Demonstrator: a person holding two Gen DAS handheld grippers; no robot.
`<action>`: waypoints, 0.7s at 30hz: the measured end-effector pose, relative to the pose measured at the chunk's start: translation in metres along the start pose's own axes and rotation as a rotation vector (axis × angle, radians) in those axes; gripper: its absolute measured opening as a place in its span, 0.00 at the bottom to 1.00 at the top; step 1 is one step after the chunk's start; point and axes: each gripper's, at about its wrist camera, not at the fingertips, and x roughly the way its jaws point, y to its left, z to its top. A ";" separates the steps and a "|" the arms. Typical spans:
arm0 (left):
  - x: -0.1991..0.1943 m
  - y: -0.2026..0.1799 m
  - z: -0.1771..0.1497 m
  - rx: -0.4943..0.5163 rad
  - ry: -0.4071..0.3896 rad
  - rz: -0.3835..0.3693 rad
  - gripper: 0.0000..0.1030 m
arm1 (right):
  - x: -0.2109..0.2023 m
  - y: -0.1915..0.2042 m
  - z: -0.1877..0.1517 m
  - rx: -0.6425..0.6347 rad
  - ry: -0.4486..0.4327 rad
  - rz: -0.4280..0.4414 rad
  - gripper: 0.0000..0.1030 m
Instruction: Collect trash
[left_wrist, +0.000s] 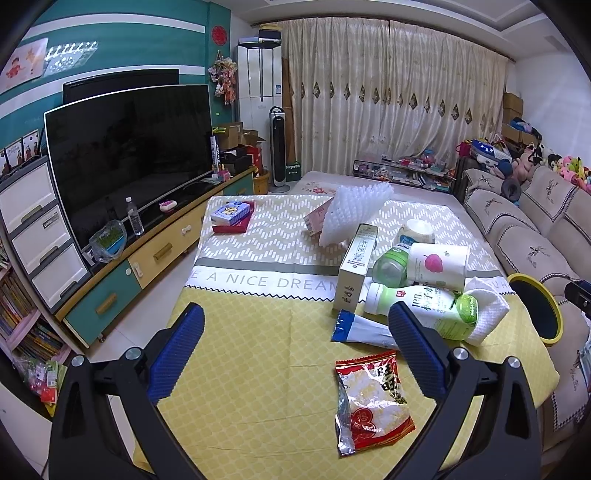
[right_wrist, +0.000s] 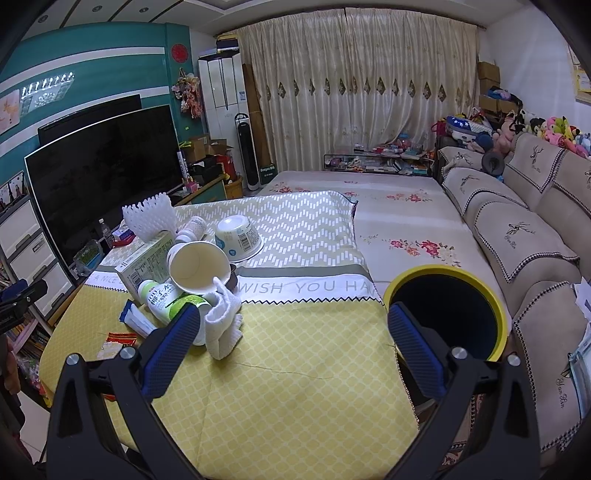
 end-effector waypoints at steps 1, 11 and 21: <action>0.000 0.000 0.001 0.001 0.001 -0.001 0.95 | 0.000 0.000 0.000 0.000 0.000 0.000 0.94; 0.001 -0.002 0.001 0.003 0.008 0.000 0.95 | 0.006 -0.002 -0.003 0.003 0.008 0.003 0.94; 0.002 -0.002 0.001 0.003 0.010 -0.001 0.95 | 0.007 -0.002 -0.004 0.005 0.010 0.001 0.94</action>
